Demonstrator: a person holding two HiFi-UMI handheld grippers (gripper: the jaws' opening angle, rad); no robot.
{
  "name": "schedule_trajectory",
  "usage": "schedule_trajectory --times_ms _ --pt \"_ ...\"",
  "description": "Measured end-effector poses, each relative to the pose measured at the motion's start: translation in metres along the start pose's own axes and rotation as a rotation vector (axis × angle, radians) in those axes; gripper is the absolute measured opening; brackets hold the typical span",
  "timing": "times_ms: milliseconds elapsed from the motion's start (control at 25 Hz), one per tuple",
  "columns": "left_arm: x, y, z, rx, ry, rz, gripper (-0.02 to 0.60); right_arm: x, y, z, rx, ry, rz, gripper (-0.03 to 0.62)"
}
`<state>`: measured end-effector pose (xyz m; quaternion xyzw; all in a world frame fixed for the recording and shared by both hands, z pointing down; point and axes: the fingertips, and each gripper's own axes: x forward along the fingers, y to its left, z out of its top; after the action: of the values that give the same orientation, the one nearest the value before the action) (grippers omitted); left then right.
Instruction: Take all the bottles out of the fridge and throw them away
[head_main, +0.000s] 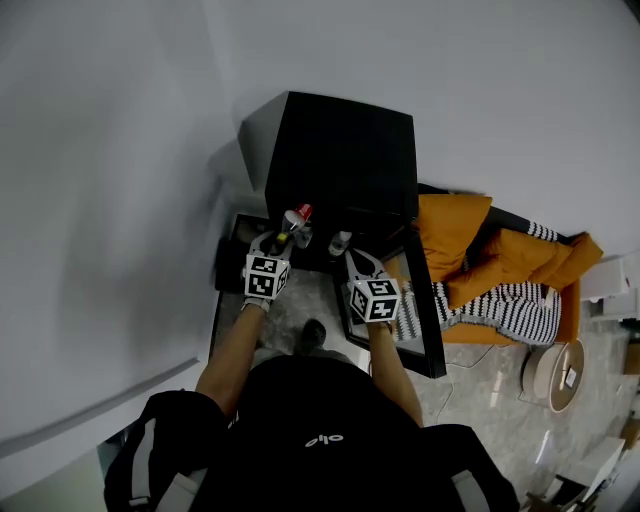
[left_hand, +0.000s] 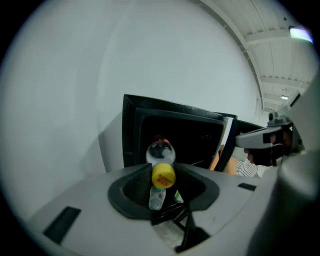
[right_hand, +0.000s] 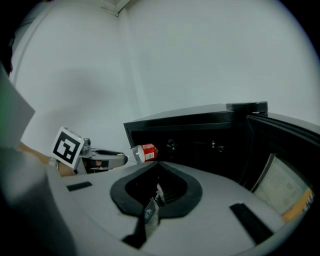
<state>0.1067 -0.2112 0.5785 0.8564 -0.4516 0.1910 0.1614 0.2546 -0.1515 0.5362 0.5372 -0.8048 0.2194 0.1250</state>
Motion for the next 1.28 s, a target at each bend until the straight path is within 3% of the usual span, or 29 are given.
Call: schedule_trajectory --times_ms 240,720,1280 --pt "-0.045 -0.008 0.006 0.015 -0.052 -0.039 0.14 0.018 0.036 0.009 0.0 -0.013 0.055 0.009" --pt "-0.148 0.037 0.013 0.002 -0.138 -0.038 0.14 0.074 0.157 0.016 -0.06 0.009 0.237 0.009" --pt "-0.253 0.135 -0.029 -0.082 -0.147 0.236 0.14 0.121 0.291 0.012 -0.17 0.062 0.462 0.009"
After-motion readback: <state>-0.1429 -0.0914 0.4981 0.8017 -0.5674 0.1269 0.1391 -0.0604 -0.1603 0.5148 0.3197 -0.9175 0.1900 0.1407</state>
